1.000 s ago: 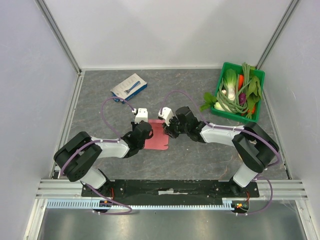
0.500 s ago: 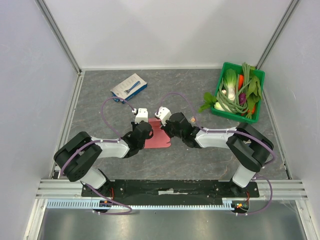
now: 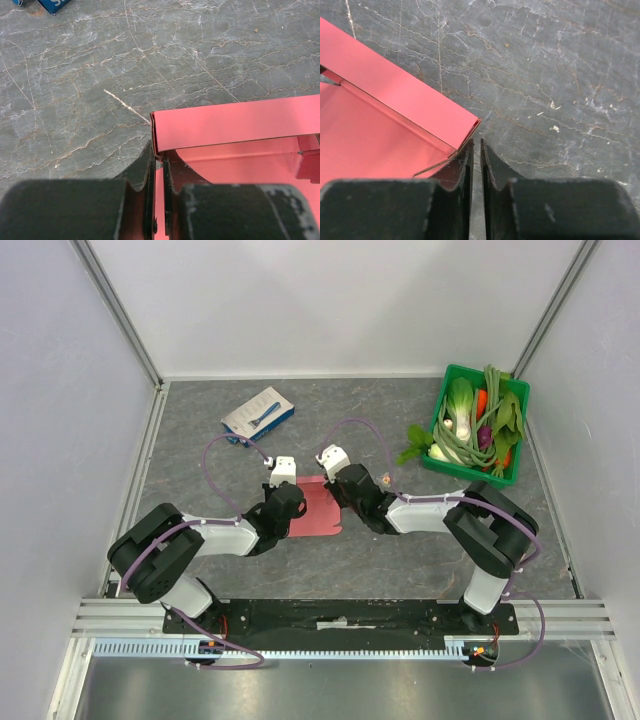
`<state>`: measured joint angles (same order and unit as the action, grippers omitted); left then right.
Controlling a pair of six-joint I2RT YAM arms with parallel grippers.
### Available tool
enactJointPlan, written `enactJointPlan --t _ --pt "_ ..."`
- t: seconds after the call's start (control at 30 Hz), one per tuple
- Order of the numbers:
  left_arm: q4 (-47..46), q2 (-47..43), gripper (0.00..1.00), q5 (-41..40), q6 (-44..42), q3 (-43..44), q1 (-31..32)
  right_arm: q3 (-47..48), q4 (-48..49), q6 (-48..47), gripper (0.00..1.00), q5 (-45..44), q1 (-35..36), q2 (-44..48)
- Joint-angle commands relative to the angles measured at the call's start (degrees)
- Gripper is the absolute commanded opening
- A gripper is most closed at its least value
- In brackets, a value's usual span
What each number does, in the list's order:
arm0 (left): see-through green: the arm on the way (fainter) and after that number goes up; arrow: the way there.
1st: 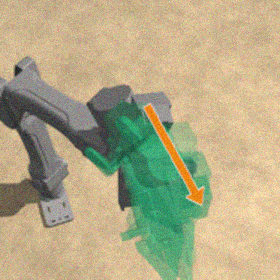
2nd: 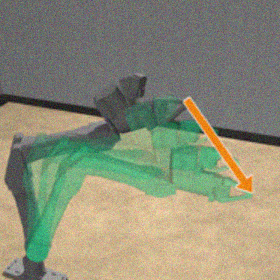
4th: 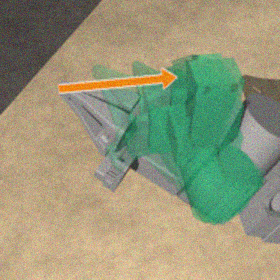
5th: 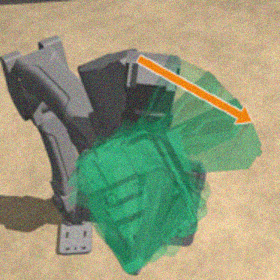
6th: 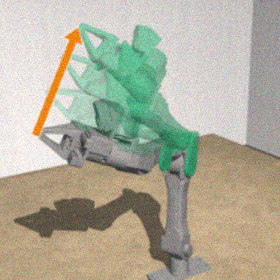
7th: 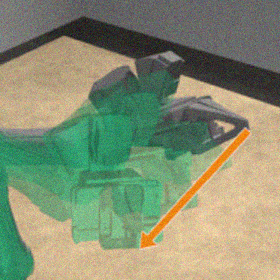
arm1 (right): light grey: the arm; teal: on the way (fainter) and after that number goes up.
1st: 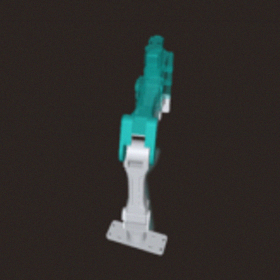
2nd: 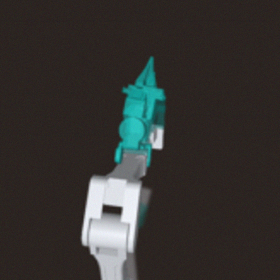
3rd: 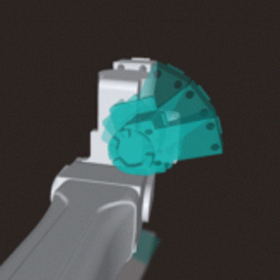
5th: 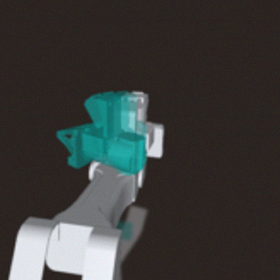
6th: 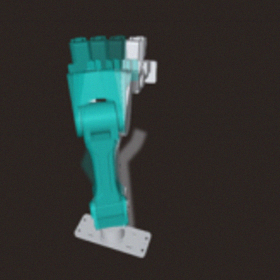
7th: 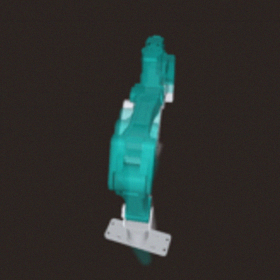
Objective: Fold the paper box
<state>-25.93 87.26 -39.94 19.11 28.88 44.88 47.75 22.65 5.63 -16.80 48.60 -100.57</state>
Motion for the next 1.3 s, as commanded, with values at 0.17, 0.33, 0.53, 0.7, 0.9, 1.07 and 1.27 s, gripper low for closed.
enactJointPlan --t 0.17,0.33,0.53,0.7,0.9,1.07,1.27 --pt "-0.2 -1.2 0.02 0.1 0.5 0.3 0.7 1.2 4.6 -5.2 0.24 10.3 0.0 -0.4" --pt "-0.3 -1.3 0.02 0.4 0.7 0.3 0.6 -1.1 2.7 -5.2 0.31 14.7 0.1 1.9" --pt "-0.2 -1.0 0.02 0.7 0.7 0.5 0.8 -2.5 4.7 -7.5 0.36 16.7 -0.4 2.5" --pt "-0.2 -1.3 0.02 0.7 0.7 0.3 0.8 -2.6 9.2 -6.1 0.37 15.7 -0.7 1.6" --pt "-0.2 -1.1 0.02 0.8 0.7 0.3 0.8 -1.4 13.0 -4.1 0.41 9.4 -0.6 -0.9" --pt "-0.2 -1.1 0.02 0.9 0.7 0.3 0.8 -1.6 17.3 -3.5 0.36 3.0 -0.6 -3.0" --pt "-0.2 -1.0 0.02 1.0 0.8 0.3 0.8 -1.7 22.7 -2.7 0.26 0.7 -0.3 -5.8"
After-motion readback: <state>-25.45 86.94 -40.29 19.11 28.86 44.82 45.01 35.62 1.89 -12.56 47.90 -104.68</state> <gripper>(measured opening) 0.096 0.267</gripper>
